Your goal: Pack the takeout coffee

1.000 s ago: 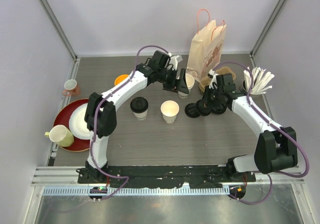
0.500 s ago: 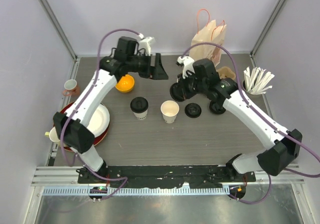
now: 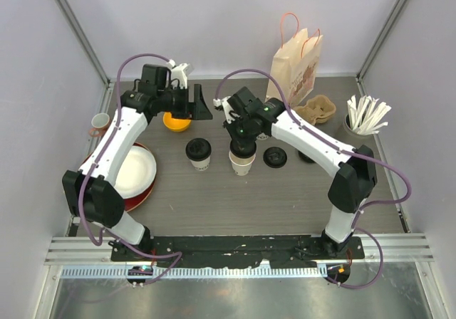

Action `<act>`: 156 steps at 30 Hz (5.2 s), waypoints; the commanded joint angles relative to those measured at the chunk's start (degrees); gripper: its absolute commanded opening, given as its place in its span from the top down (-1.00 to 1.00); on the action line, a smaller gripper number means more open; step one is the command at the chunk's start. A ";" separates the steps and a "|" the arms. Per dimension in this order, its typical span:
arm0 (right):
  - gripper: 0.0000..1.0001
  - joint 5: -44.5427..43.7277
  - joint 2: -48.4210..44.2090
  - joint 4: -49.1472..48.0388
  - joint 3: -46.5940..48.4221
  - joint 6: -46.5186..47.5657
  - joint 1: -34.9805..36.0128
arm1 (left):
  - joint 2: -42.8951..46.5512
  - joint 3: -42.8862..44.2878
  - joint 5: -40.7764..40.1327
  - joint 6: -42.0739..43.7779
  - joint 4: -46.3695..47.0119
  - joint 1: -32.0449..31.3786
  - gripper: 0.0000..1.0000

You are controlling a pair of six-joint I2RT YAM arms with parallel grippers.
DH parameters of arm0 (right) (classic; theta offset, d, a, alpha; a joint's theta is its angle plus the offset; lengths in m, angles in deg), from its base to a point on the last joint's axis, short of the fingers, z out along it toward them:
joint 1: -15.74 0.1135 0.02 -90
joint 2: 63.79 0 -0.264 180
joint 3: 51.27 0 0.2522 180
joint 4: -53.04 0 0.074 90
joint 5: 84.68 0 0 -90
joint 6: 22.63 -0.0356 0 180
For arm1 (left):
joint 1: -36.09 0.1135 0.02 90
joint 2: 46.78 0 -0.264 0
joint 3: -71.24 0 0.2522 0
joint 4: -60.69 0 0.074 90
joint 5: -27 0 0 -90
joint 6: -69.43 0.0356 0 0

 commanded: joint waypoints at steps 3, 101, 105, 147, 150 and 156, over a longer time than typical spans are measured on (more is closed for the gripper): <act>0.97 0.03 1.75 4.76 5.81 0.93 0.68 | 3.34 -0.77 0.50 1.71 0.94 0.61 -0.60; 0.37 4.78 -0.79 -1.03 2.65 -0.74 2.52 | 1.49 -1.82 4.63 -1.28 2.52 0.52 -0.60; 0.30 3.38 -3.69 -1.82 3.44 -3.28 0.51 | 2.45 -3.67 4.46 -3.73 2.69 -1.24 -0.46; -0.06 20.95 -13.63 -32.76 -33.65 -21.75 -18.22 | -7.47 -17.20 4.37 -20.35 11.66 -9.68 0.07; -0.01 21.83 -13.54 -33.20 -33.56 -21.92 -17.96 | -8.26 -17.99 5.24 -21.40 12.19 -9.77 0.08; 0.07 22.53 -13.19 -33.82 -33.56 -22.63 -17.08 | -10.20 -18.17 7.09 -22.99 12.98 -9.68 0.15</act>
